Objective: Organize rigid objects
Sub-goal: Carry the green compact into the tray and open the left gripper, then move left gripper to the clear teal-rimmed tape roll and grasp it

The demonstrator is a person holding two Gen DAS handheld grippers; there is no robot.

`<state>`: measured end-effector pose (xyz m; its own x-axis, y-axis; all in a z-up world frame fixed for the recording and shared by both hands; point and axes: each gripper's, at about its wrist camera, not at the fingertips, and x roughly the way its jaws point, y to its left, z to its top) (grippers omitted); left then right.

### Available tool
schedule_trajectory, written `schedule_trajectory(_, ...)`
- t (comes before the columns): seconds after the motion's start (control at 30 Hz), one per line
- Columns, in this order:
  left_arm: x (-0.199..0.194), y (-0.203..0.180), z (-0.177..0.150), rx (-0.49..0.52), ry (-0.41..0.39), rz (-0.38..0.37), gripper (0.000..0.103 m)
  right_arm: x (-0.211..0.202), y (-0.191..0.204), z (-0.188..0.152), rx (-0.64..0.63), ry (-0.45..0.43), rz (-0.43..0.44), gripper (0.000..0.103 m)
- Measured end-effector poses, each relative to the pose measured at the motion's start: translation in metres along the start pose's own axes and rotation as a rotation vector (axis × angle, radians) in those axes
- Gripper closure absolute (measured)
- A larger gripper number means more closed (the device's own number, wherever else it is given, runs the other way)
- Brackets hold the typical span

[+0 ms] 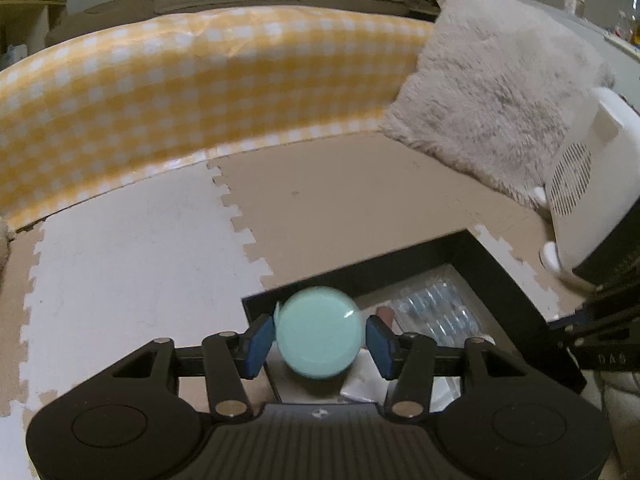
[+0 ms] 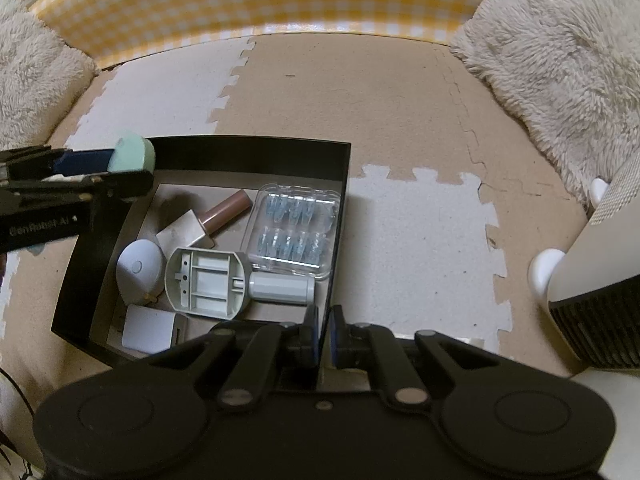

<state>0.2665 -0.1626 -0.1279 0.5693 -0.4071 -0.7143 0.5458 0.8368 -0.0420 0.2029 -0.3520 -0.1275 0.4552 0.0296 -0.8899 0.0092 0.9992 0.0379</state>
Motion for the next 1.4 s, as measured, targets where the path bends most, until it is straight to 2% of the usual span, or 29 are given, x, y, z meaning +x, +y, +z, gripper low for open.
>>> schedule_trajectory(0.33, -0.01, -0.013, -0.004, 0.026, 0.061, -0.032, 0.027, 0.0, 0.0, 0.0, 0.0, -0.001, 0.001, 0.097)
schedule_trajectory(0.73, -0.028, -0.024, -0.004, 0.027, 0.051, -0.037, 0.003, -0.001, 0.0, 0.0, -0.003, -0.001, -0.002, 0.097)
schedule_trajectory(1.17, -0.038, -0.022, -0.007, 0.01, 0.046, -0.028, 0.0, -0.001, -0.001, -0.001, -0.003, -0.007, 0.0, 0.097)
schedule_trajectory(1.4, -0.053, -0.007, -0.006, -0.028, 0.011, 0.021, 0.0, -0.005, -0.006, -0.005, 0.038, -0.033, 0.022, 0.097)
